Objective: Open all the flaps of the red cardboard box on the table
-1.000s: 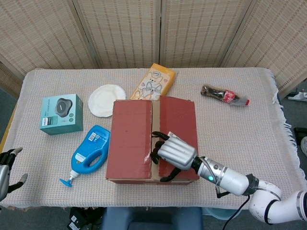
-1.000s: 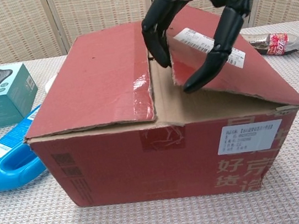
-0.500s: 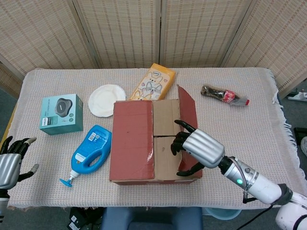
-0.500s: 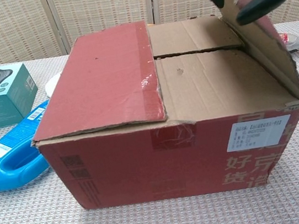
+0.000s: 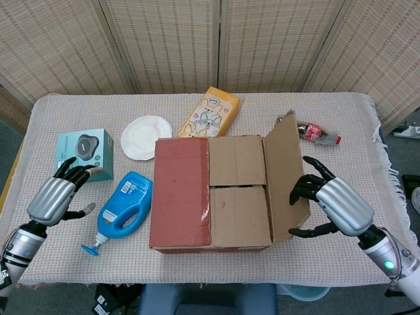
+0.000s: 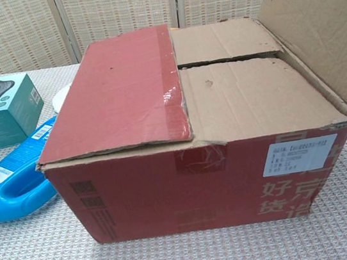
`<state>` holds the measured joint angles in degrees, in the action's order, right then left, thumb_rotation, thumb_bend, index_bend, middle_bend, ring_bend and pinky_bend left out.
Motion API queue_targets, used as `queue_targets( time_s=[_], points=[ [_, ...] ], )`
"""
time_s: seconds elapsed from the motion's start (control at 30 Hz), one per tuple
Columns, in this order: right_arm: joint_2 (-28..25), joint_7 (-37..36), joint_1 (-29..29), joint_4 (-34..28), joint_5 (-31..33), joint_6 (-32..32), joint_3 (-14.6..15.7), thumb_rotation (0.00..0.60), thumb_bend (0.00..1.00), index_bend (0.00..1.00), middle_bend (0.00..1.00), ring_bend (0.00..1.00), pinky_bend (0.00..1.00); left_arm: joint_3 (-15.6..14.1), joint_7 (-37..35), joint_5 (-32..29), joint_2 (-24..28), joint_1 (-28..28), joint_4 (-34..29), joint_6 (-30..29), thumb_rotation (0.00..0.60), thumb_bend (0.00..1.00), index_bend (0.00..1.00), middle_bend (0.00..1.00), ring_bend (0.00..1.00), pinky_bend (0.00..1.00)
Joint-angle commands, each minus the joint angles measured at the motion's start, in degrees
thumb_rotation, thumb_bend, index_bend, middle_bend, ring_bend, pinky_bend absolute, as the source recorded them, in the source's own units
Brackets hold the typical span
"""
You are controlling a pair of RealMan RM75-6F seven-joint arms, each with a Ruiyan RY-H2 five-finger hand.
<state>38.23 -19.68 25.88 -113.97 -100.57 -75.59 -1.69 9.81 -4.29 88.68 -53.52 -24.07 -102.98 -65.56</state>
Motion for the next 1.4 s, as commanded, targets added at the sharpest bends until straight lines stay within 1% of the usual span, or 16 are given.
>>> queue_targets(
  time_s=[0.03, 0.2, 0.33, 0.43, 0.47, 0.5, 0.53, 0.57, 0.63, 0.73, 0.77, 0.83, 1.0, 1.23, 1.4],
  points=[
    [0.2, -2.1, -2.6, 2.4, -0.2, -1.9, 1.5, 0.414, 0.09, 0.49, 0.52, 0.35, 0.00, 1.0, -2.4, 1.7, -0.8, -3.0, 0.0, 2.0, 0.600, 0.32, 0.21, 0.21, 0.23, 0.00],
    [1.5, -4.7, -5.3, 5.5, 0.3, -3.9, 2.6, 0.415, 0.09, 0.49, 0.52, 0.34, 0.00, 1.2, -5.3, 4.0, -2.1, -7.2, -0.3, 5.0, 0.600, 0.32, 0.22, 0.21, 0.24, 0.00],
    [2.7, -5.9, -7.0, 7.4, 0.5, -5.9, 2.7, 0.416, 0.09, 0.49, 0.52, 0.34, 0.00, 1.2, -7.5, 6.1, -3.9, -11.2, 0.0, 7.8, 0.600, 0.30, 0.23, 0.22, 0.24, 0.00],
    [3.6, -6.6, -8.0, 8.4, 0.5, -7.4, 2.6, 0.415, 0.09, 0.49, 0.49, 0.32, 0.00, 1.3, -9.8, 6.9, -5.2, -13.7, 0.4, 9.4, 0.594, 0.29, 0.26, 0.23, 0.25, 0.00],
    [4.1, -6.8, -8.3, 8.9, 0.5, -7.8, 2.6, 0.415, 0.09, 0.49, 0.48, 0.32, 0.00, 1.3, -10.5, 7.1, -5.8, -14.8, 0.7, 10.3, 0.575, 0.28, 0.26, 0.23, 0.25, 0.00],
    [4.3, -7.1, -8.5, 9.3, 0.5, -7.9, 2.6, 0.414, 0.09, 0.49, 0.48, 0.31, 0.00, 1.2, -10.9, 7.2, -6.2, -15.7, 0.9, 11.0, 0.538, 0.28, 0.26, 0.24, 0.25, 0.00],
    [4.6, -7.4, -8.7, 9.7, 0.6, -7.9, 2.7, 0.414, 0.09, 0.49, 0.47, 0.31, 0.00, 1.1, -11.5, 7.4, -6.8, -16.7, 1.1, 11.8, 0.473, 0.27, 0.26, 0.24, 0.25, 0.00],
    [4.8, -7.7, -8.8, 10.0, 0.6, -7.8, 2.7, 0.414, 0.09, 0.49, 0.47, 0.30, 0.00, 1.0, -11.9, 7.5, -7.2, -17.4, 1.1, 12.4, 0.437, 0.26, 0.27, 0.24, 0.25, 0.00],
    [5.2, -8.3, -9.0, 10.7, 0.8, -7.6, 2.8, 0.416, 0.09, 0.49, 0.47, 0.30, 0.00, 0.8, -12.9, 7.8, -7.9, -19.0, 1.2, 13.5, 0.333, 0.25, 0.27, 0.24, 0.25, 0.00],
    [5.8, -9.1, -9.3, 11.6, 1.2, -7.6, 2.6, 0.414, 0.09, 0.49, 0.47, 0.30, 0.00, 0.7, -13.7, 8.4, -8.8, -21.0, 1.2, 14.5, 0.240, 0.23, 0.27, 0.24, 0.25, 0.00],
    [6.0, -9.3, -9.3, 11.9, 1.3, -7.5, 2.6, 0.415, 0.09, 0.49, 0.47, 0.30, 0.00, 0.6, -13.8, 8.6, -9.1, -21.5, 1.3, 14.6, 0.228, 0.23, 0.27, 0.24, 0.25, 0.00],
    [6.4, -9.8, -9.3, 12.5, 1.5, -7.2, 2.5, 0.413, 0.09, 0.49, 0.47, 0.29, 0.00, 0.5, -13.5, 9.0, -9.9, -22.6, 1.5, 15.0, 0.214, 0.22, 0.27, 0.25, 0.25, 0.00],
    [7.2, -11.1, -9.1, 13.9, 2.0, -6.3, 2.4, 0.417, 0.09, 0.49, 0.46, 0.29, 0.00, 0.4, -12.6, 9.0, -11.9, -25.4, 2.0, 16.6, 0.203, 0.22, 0.27, 0.25, 0.25, 0.00],
    [7.9, -13.1, -9.3, 15.9, 2.5, -5.8, 2.3, 0.415, 0.09, 0.49, 0.46, 0.29, 0.00, 0.7, -10.0, 8.1, -15.0, -30.4, 3.5, 20.6, 0.167, 0.22, 0.28, 0.25, 0.25, 0.00],
    [8.4, -14.7, -9.4, 17.4, 3.1, -5.4, 2.3, 0.415, 0.09, 0.49, 0.46, 0.28, 0.00, 1.1, -7.9, 6.9, -16.8, -32.6, 4.6, 21.8, 0.163, 0.22, 0.28, 0.25, 0.25, 0.00]
  ],
)
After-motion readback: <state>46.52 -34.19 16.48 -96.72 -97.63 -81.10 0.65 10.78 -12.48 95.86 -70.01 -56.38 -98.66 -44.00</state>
